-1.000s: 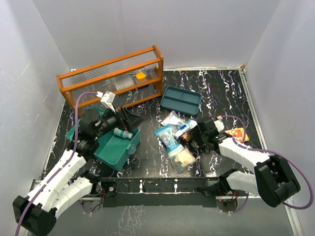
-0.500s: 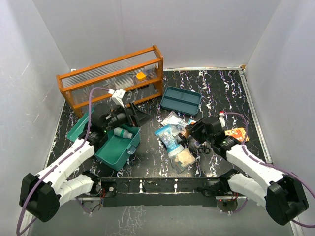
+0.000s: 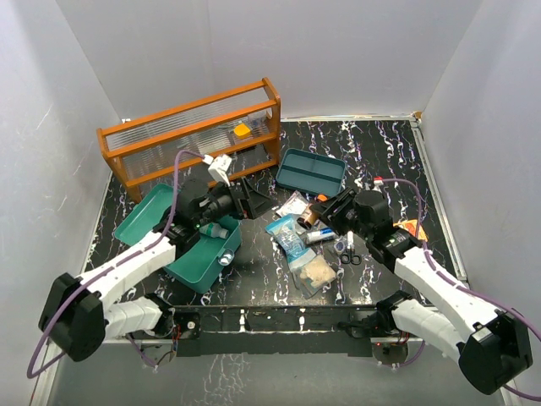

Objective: Organize the medicine kit

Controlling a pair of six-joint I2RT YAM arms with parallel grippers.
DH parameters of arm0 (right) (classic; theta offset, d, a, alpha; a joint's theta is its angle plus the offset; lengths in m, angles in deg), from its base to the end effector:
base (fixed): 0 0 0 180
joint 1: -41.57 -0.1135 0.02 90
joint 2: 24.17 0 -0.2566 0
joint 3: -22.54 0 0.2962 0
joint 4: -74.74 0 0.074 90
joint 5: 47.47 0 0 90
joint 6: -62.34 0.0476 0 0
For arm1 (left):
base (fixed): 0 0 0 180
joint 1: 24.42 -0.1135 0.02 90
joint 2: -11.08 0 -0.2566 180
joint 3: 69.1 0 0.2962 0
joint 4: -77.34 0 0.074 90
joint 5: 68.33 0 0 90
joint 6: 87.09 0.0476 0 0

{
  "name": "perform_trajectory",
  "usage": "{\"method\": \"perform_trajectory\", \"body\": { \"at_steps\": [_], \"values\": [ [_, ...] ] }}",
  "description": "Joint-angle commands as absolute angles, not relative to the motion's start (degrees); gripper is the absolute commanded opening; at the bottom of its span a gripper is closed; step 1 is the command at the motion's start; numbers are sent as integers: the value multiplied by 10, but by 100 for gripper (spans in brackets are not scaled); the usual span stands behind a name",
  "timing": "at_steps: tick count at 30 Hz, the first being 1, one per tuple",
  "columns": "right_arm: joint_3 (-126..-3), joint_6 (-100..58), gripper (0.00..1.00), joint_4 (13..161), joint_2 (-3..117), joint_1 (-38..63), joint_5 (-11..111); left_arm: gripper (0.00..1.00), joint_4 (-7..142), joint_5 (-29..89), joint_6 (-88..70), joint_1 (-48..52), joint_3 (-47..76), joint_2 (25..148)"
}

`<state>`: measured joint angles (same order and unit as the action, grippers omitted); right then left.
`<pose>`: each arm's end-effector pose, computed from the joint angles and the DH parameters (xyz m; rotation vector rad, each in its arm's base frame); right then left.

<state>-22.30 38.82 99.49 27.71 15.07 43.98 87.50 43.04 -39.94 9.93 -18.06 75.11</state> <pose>0.2312 0.1166 0.2150 0.7672 2.1562 0.9440 0.2498 -0.1917 0.2718 0.1851 1.7820 -1.3071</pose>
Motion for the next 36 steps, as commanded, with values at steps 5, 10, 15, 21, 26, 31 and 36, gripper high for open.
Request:
{"method": "perform_trajectory", "body": {
  "at_steps": [5,10,15,21,26,31,36],
  "values": [
    [-286,445,41,893,293,152,482,90,954,380,-399,146,-174,811],
    [-286,474,41,890,305,152,479,90,982,353,-401,174,-183,821],
    [-284,509,41,886,309,153,479,90,984,315,-388,213,-162,858],
    [-285,533,41,887,308,152,478,89,983,232,-369,246,-136,910],
    [-286,535,41,892,315,153,480,85,1010,235,-381,251,-121,931],
    [-284,536,41,890,320,152,482,80,1038,220,-393,255,-132,937],
    [-284,537,42,883,326,152,489,62,1042,230,-390,260,-130,944]
  ]
}}
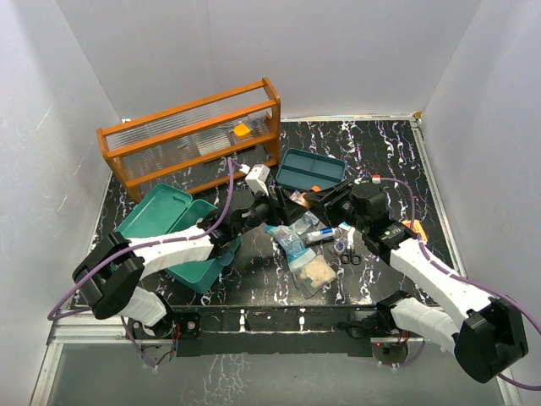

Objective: Organize the medicine kit

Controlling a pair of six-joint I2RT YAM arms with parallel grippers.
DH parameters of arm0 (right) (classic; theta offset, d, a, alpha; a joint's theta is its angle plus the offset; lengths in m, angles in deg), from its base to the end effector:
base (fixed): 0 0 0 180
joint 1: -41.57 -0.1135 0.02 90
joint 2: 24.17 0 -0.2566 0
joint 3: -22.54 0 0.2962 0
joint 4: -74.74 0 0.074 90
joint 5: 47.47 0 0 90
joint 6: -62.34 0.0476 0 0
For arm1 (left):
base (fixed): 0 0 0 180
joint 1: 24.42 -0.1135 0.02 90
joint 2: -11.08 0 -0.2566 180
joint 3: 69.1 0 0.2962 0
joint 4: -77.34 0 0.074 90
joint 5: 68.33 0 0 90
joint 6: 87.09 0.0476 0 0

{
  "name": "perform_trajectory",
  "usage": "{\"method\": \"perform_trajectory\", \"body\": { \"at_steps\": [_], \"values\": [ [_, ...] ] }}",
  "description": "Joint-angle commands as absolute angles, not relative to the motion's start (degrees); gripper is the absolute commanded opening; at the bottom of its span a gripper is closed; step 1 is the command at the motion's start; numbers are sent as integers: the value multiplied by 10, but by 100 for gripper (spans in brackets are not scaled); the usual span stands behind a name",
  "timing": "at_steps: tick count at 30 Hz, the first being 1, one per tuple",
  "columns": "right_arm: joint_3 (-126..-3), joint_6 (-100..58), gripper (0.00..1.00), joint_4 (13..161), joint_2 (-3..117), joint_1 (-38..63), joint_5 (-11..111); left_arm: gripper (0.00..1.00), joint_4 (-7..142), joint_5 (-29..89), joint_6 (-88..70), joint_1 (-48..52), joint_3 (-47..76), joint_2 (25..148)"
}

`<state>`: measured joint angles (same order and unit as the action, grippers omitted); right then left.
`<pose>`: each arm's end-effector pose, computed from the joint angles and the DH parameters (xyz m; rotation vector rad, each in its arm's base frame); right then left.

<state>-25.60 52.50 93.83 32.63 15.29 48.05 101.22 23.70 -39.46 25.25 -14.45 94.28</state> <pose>0.2488 0.1280 0.2271 0.9811 2.0781 1.1773 0.2388 -0.2839 0.2168 0.1446 1.8032 -1.2218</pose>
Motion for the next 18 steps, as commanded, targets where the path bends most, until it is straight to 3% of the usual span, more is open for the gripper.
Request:
{"method": "perform_trajectory", "body": {
  "at_steps": [1,10,13,18],
  "values": [
    [-284,537,42,882,326,152,491,61,1051,223,-390,265,-137,938],
    [-297,466,51,865,329,153,505,41,1052,231,-381,273,-163,908],
    [-304,417,59,879,324,153,504,35,1019,235,-361,273,-156,898],
    [-330,277,73,917,325,163,516,33,923,279,-305,264,-128,855]
  ]
}}
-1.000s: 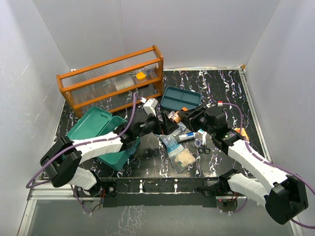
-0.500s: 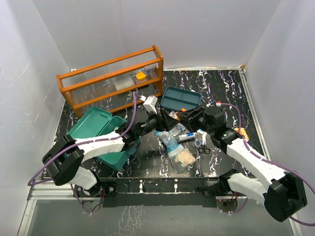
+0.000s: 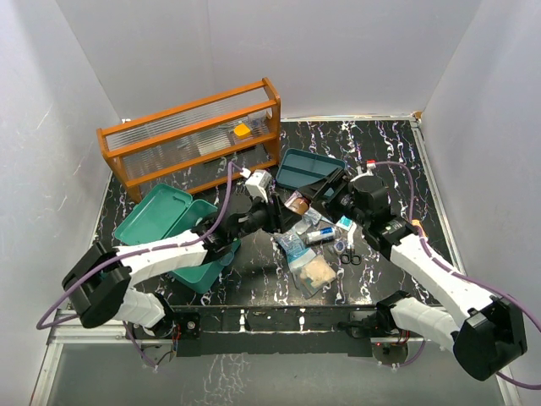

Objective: Organize the medicine kit

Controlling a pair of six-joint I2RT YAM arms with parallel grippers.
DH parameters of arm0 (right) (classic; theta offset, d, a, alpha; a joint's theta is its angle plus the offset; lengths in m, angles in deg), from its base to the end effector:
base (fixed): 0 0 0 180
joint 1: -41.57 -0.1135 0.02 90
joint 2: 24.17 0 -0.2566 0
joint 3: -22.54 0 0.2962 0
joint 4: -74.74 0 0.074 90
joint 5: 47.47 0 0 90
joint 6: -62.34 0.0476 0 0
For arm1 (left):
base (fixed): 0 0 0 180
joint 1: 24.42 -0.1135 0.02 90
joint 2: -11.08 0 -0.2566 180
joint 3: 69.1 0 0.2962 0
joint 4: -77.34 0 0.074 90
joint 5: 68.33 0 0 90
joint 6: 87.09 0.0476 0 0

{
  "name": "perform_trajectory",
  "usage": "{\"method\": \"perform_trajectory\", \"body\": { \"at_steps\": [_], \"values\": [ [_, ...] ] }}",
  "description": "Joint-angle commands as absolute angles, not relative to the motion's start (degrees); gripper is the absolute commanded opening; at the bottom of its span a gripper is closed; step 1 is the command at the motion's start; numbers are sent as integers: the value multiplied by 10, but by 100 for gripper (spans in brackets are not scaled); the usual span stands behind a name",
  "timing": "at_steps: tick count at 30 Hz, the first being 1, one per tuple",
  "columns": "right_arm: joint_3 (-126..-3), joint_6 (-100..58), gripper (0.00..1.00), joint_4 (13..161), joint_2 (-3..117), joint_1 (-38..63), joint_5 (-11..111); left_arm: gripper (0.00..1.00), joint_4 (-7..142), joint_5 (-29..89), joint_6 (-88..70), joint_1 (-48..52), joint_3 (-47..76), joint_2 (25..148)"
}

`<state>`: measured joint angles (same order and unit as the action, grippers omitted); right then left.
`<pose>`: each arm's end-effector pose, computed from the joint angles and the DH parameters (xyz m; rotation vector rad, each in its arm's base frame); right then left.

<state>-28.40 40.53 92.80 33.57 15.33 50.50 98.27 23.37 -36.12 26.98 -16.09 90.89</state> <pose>0.2546 0.1328 0.2445 0.6985 2.0966 1.1395 0.2234 -0.2822 0.2201 0.2208 1.8106 -1.1873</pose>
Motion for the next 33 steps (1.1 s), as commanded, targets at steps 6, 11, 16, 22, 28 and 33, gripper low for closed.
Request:
{"method": "perform_trajectory", "body": {
  "at_steps": [6,11,16,22,28,33],
  "values": [
    [-367,-35,76,902,301,201,658,30,771,389,-235,213,-77,819],
    [-393,-229,77,934,329,205,866,31,633,497,-158,164,-21,819],
    [-414,-379,79,1015,376,183,1027,33,497,624,-50,153,64,864],
    [-392,-389,80,1010,365,172,1006,30,393,692,56,152,108,878],
    [-393,-423,79,1061,382,134,1008,28,388,729,76,152,114,878],
    [-391,-434,78,1074,385,116,1025,28,380,733,91,152,117,874]
  ]
}}
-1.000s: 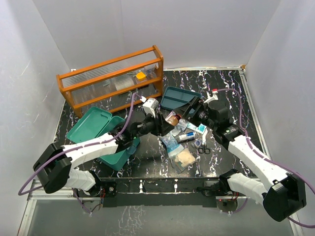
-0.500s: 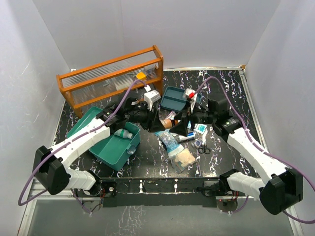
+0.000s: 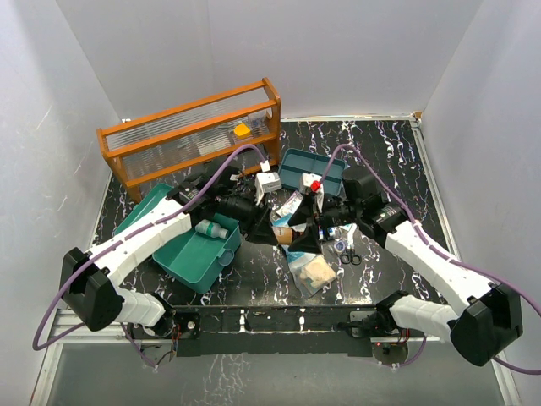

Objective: Organize the medicine kit

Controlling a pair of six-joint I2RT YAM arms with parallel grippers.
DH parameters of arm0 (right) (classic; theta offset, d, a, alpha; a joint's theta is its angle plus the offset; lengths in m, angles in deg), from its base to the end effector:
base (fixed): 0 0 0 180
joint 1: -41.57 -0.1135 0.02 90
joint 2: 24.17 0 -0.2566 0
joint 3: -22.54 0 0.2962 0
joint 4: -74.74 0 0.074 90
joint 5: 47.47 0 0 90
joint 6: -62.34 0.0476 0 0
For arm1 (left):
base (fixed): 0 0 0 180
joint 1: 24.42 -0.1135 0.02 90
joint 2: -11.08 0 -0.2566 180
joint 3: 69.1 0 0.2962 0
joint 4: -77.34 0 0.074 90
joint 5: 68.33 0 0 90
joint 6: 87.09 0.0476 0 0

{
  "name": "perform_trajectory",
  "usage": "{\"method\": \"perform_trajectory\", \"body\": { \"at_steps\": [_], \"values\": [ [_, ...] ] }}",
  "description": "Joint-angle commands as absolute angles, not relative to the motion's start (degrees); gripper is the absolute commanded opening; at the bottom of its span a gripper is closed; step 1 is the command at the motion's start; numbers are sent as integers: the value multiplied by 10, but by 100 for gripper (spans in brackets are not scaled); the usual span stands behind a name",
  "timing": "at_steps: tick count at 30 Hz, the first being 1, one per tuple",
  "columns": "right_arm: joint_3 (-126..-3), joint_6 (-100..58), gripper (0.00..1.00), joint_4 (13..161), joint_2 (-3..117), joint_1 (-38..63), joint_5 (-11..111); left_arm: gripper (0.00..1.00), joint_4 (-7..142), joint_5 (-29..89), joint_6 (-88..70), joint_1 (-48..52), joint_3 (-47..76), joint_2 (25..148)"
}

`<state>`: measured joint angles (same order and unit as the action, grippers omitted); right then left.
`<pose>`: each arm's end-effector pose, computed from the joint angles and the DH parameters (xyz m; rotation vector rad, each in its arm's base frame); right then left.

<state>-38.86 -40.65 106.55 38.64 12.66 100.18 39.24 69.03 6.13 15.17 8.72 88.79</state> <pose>0.2275 0.1716 0.2800 -1.2661 1.6491 1.2352 0.2438 -0.2470 0.2994 1.2521 1.8931 -1.2626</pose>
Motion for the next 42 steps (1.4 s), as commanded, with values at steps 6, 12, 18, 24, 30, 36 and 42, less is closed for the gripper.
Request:
{"method": "perform_trajectory", "body": {
  "at_steps": [6,12,18,24,30,36,42],
  "values": [
    [-388,-433,72,1075,394,102,1032,29,388,755,88,151,119,863],
    [-394,-423,64,1066,408,100,1029,29,406,781,81,151,110,850],
    [-399,-390,47,1052,404,99,1025,32,412,775,65,151,107,852],
    [-399,-317,35,1009,394,99,1020,62,513,755,-36,139,75,838],
    [-378,-237,30,933,357,100,968,88,617,624,-209,132,15,822],
    [-342,-139,31,814,334,99,870,90,766,517,-441,128,-55,804],
    [-299,-76,32,698,336,96,770,93,831,389,-592,127,-103,760]
  ]
}}
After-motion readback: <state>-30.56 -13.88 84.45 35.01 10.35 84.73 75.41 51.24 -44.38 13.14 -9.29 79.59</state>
